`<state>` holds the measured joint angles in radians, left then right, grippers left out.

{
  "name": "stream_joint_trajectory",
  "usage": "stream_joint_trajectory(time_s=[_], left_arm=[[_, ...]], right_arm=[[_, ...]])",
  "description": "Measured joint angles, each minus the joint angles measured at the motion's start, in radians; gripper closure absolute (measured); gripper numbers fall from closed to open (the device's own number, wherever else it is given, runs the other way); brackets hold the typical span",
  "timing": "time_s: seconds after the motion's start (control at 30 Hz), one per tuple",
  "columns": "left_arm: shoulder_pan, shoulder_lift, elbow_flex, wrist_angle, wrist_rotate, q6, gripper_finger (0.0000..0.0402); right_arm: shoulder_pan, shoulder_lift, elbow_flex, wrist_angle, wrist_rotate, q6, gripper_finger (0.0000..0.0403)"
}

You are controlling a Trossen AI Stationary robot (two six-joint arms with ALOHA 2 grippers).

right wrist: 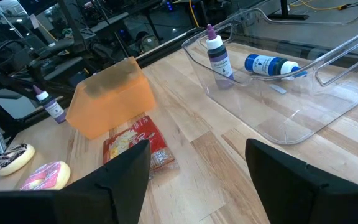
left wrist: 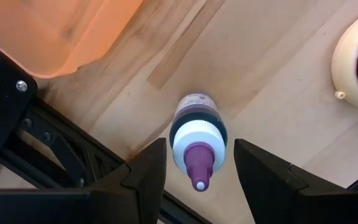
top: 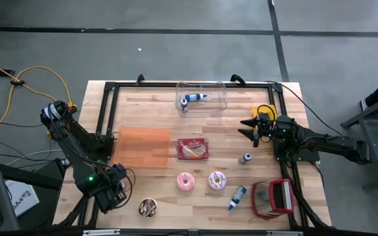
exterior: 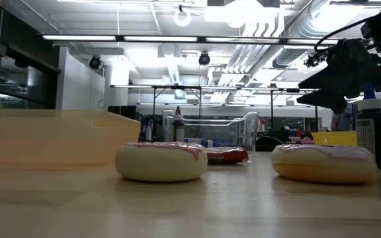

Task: Pick & Place Food Item
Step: Put the violet food coloring bottle into the transparent bin

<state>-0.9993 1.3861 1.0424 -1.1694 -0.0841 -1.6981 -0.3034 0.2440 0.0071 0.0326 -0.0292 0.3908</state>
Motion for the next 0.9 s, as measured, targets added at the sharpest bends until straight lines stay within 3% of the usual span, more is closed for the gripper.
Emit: stream_joint_trajectory(time_s=[0.53,0.9], left_arm=[[0.0,0.021,0.0,0.0,0.003,-0.005,0.0225],[0.0,0.021,0.0,-0.001,0.012,-0.019,0.0291]], right_arm=[[0.0,0.0,0.0,0.0,0.0,0.0,0.0152],[0.0,0.0,0.0,0.0,0.0,0.0,0.0152]])
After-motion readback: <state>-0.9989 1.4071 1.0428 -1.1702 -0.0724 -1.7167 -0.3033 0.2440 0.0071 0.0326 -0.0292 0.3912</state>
